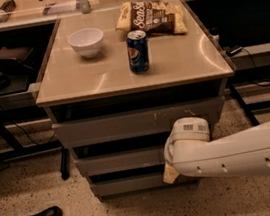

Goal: Open middle drawer

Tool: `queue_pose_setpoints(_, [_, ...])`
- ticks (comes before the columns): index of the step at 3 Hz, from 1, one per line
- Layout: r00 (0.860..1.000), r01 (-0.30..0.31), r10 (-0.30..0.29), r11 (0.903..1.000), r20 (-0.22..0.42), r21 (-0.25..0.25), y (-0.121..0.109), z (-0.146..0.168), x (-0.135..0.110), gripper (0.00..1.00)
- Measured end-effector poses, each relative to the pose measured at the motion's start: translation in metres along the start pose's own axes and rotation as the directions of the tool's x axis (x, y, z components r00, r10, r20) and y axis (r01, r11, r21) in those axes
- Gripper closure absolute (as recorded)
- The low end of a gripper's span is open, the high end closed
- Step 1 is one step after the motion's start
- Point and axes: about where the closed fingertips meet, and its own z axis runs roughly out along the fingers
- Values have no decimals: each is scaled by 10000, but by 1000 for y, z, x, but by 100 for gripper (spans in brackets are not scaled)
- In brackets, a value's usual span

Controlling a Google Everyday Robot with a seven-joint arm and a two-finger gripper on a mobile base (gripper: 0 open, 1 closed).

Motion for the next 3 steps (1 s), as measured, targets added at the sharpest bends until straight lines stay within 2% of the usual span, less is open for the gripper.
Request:
queue_pose_setpoints(1, [9989,453,-455,9988,-137,-168,10,20,7,0])
queue_pose_setpoints(2, [9989,452,-454,9989,-133,-159,10,19,6,0])
queue_pose_setpoints(3, [9992,302,-313,9986,-245,-444,12,34,10,0])
